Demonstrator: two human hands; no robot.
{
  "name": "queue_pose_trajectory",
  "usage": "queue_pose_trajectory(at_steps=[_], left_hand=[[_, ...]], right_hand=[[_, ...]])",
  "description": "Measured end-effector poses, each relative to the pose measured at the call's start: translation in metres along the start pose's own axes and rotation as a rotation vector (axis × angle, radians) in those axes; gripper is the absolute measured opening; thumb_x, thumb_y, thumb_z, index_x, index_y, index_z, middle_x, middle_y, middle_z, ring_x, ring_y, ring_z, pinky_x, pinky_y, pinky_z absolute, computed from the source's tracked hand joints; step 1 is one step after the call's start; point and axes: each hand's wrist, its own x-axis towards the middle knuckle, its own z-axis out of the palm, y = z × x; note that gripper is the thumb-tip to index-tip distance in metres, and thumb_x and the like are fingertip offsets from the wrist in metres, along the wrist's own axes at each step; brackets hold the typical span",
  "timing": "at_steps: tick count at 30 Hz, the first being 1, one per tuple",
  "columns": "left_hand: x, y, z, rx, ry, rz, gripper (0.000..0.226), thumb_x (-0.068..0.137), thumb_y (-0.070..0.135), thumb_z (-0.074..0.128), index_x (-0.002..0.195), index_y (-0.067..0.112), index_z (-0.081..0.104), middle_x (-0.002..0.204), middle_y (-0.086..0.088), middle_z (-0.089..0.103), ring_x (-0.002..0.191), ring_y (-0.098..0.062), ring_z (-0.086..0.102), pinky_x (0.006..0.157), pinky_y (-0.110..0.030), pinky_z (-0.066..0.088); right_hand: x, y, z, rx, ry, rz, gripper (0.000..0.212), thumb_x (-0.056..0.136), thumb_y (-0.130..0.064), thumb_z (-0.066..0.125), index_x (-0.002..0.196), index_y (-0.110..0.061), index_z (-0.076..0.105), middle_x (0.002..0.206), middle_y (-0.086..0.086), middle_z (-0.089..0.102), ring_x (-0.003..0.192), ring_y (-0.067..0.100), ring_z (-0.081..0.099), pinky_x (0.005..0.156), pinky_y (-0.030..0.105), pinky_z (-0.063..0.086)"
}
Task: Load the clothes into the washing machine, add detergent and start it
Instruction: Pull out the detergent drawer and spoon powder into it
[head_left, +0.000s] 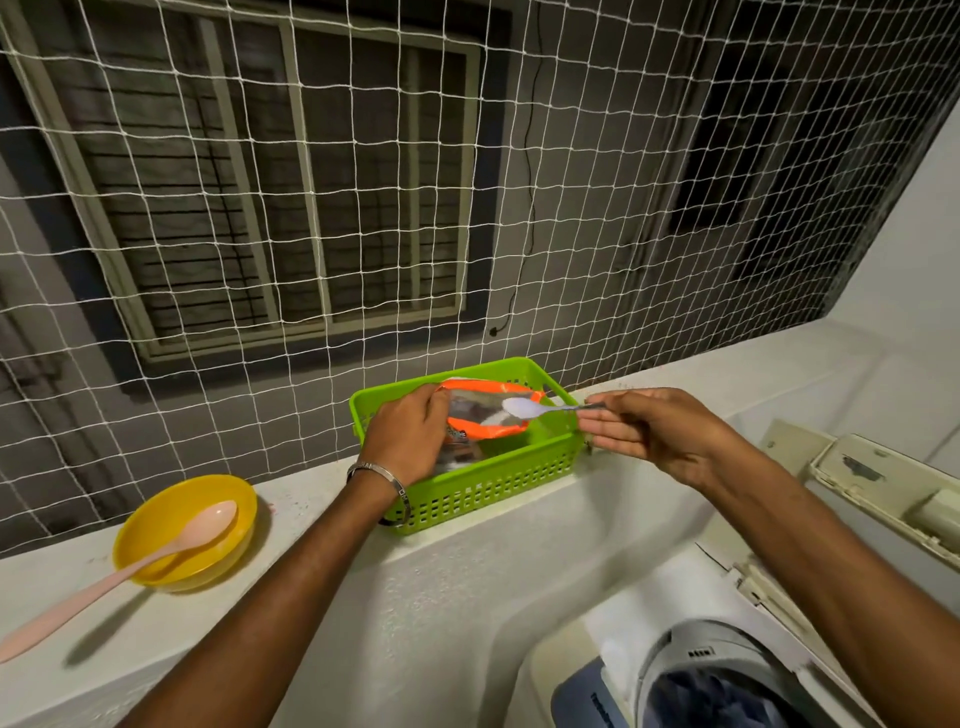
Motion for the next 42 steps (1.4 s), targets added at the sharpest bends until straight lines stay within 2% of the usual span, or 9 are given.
queue_pose_trajectory(at_steps=[4, 20, 23, 28, 31, 35, 38, 40, 42], left_hand=[[-0.001, 0.001, 0.0, -0.001, 0.005, 0.0, 0.037, 0.102, 0.028, 0.033, 0.109, 0.015, 0.066, 0.106, -0.016, 0.07, 0.097, -0.037, 0.061, 0.079, -0.037, 0.045], [-0.001, 0.002, 0.001, -0.001, 0.024, -0.016, 0.037, 0.103, 0.029, 0.033, 0.109, 0.015, 0.067, 0.103, -0.016, 0.07, 0.094, -0.034, 0.061, 0.071, -0.029, 0.037], [-0.001, 0.002, 0.001, -0.004, 0.025, -0.017, 0.037, 0.103, 0.029, 0.033, 0.109, 0.015, 0.067, 0.102, -0.015, 0.07, 0.093, -0.033, 0.061, 0.07, -0.026, 0.033], [-0.002, 0.003, 0.001, -0.013, 0.029, -0.024, 0.037, 0.103, 0.03, 0.033, 0.11, 0.016, 0.067, 0.102, -0.014, 0.07, 0.09, -0.03, 0.06, 0.07, -0.026, 0.033], [-0.002, 0.002, 0.0, -0.015, 0.03, -0.028, 0.038, 0.103, 0.03, 0.032, 0.11, 0.016, 0.066, 0.101, -0.014, 0.07, 0.081, -0.023, 0.055, 0.069, -0.026, 0.033], [-0.002, 0.003, 0.0, -0.013, 0.031, -0.042, 0.038, 0.103, 0.031, 0.032, 0.112, 0.016, 0.066, 0.102, -0.014, 0.07, 0.083, -0.026, 0.056, 0.069, -0.025, 0.032], [-0.003, 0.004, 0.0, -0.019, 0.031, -0.045, 0.038, 0.103, 0.031, 0.032, 0.111, 0.016, 0.066, 0.101, -0.012, 0.071, 0.077, -0.017, 0.049, 0.068, -0.025, 0.032], [-0.002, 0.003, 0.0, -0.018, 0.029, -0.048, 0.038, 0.103, 0.031, 0.032, 0.111, 0.016, 0.066, 0.102, -0.012, 0.071, 0.078, -0.017, 0.049, 0.069, -0.025, 0.032], [-0.002, 0.002, 0.001, -0.022, 0.026, -0.051, 0.038, 0.103, 0.031, 0.032, 0.111, 0.016, 0.066, 0.102, -0.012, 0.071, 0.078, -0.017, 0.05, 0.07, -0.024, 0.033]], right_hand=[[-0.013, -0.004, -0.021, 0.05, 0.059, 0.031, 0.02, 0.096, -0.002, 0.048, 0.099, 0.003, 0.067, 0.094, 0.02, 0.075, 0.08, 0.023, 0.076, 0.073, 0.032, 0.062], [0.002, 0.013, -0.079, 0.089, 0.381, -0.043, 0.016, 0.096, -0.001, 0.049, 0.096, 0.002, 0.065, 0.095, 0.018, 0.072, 0.072, 0.018, 0.075, 0.072, 0.032, 0.061], [0.01, 0.023, -0.08, 0.064, 0.433, -0.053, 0.016, 0.095, 0.0, 0.05, 0.095, 0.0, 0.066, 0.095, 0.018, 0.073, 0.076, 0.018, 0.074, 0.071, 0.03, 0.061], [0.017, 0.032, -0.077, 0.031, 0.475, -0.093, 0.015, 0.095, -0.003, 0.052, 0.097, -0.004, 0.066, 0.099, 0.018, 0.072, 0.091, 0.023, 0.072, 0.078, 0.032, 0.059], [0.02, 0.035, -0.073, 0.025, 0.478, -0.115, 0.017, 0.095, -0.005, 0.054, 0.106, -0.002, 0.066, 0.097, 0.017, 0.073, 0.092, 0.024, 0.072, 0.08, 0.031, 0.058], [0.028, 0.047, -0.071, -0.01, 0.491, -0.183, 0.02, 0.095, -0.009, 0.057, 0.11, -0.001, 0.068, 0.097, 0.016, 0.074, 0.091, 0.024, 0.072, 0.084, 0.033, 0.057], [0.032, 0.061, -0.069, -0.09, 0.477, -0.299, 0.022, 0.096, -0.008, 0.056, 0.113, 0.001, 0.067, 0.097, 0.018, 0.073, 0.088, 0.022, 0.071, 0.083, 0.027, 0.057], [0.032, 0.068, -0.069, -0.161, 0.458, -0.374, 0.019, 0.096, -0.008, 0.056, 0.109, -0.003, 0.069, 0.1, 0.018, 0.073, 0.089, 0.021, 0.071, 0.084, 0.027, 0.057], [0.031, 0.072, -0.069, -0.235, 0.445, -0.429, 0.017, 0.096, -0.008, 0.057, 0.101, -0.016, 0.071, 0.1, 0.014, 0.074, 0.092, 0.022, 0.072, 0.089, 0.034, 0.055]])
